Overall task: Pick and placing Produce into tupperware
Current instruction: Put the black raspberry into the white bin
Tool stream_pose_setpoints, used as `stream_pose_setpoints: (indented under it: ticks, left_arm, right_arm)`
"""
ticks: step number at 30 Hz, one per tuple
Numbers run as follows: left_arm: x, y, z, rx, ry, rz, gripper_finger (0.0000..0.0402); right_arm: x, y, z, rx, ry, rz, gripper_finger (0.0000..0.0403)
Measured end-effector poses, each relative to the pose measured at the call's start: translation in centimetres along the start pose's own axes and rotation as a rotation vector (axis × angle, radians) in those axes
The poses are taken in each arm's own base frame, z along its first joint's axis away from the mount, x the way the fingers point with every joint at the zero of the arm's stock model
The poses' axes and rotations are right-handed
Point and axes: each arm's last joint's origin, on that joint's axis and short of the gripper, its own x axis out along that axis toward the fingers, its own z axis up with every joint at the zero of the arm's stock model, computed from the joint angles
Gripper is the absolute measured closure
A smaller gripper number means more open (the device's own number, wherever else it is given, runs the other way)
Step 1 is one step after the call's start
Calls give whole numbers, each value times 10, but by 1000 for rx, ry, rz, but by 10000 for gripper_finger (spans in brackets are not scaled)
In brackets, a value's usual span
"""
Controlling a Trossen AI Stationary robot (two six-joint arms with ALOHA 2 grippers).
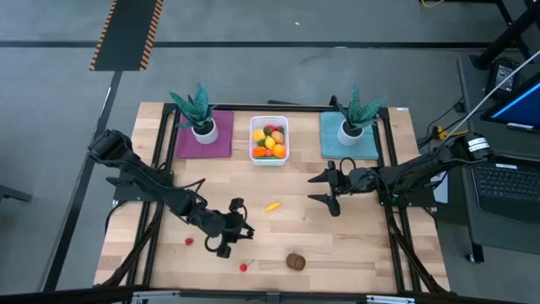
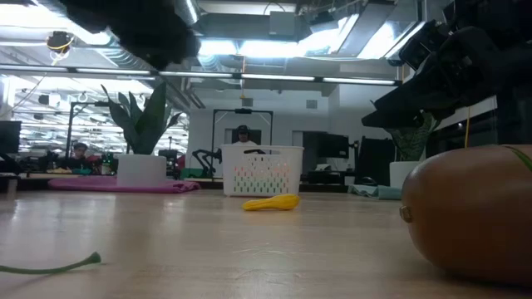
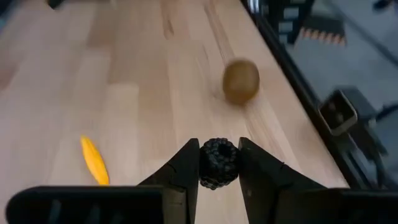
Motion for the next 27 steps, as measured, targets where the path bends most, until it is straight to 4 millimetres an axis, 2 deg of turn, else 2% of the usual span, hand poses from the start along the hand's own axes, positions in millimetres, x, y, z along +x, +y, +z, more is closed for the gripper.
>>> stream_pose_setpoints:
  ticks: [7, 15, 19, 27]
  left_arm:
    - [3, 22, -27, -21, -159, 20, 321]
    - [-3, 42, -53, -48, -241, 43, 321]
    - [-3, 53, -55, -57, -255, 87, 321]
    - [0, 90, -49, -114, -290, 362, 321]
  right_arm:
    - [0, 0, 0, 0, 0, 0, 128]
    - [0, 0, 0, -4, 1, 0, 128]
    - [0, 0, 0, -3, 0, 0, 128]
    - [0, 0, 0, -3, 0, 0, 128]
